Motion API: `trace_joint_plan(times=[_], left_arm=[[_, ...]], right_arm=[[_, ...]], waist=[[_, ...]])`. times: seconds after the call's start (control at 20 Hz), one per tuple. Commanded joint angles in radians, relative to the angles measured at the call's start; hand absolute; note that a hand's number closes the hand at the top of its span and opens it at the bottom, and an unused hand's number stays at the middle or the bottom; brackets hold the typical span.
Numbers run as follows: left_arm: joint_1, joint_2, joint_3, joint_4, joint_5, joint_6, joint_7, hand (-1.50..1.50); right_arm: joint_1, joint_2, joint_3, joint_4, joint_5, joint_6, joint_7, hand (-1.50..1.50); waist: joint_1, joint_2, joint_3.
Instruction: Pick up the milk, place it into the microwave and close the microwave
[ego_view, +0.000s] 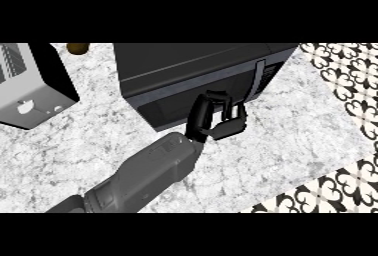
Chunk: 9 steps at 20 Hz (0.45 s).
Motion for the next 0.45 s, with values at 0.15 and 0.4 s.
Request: trace_joint_plan(times=[0.15,0.4], left_arm=[[-0.094,0.000,0.025,0.056,0.030,-0.020,-0.003,1.50],[-0.109,0.000,0.016,0.065,0.046,-0.017,-0.013,1.50]], right_arm=[[-0.036,-0.028,0.001,0.054,-0.031,0.036,0.002,-1.50],[-0.063,-0.055,-0.006,0.093,-0.044,0.044,0.013,-1.50]], waist=[[-0.002,0.004,-0.001],[0.002,0.007,0.000]])
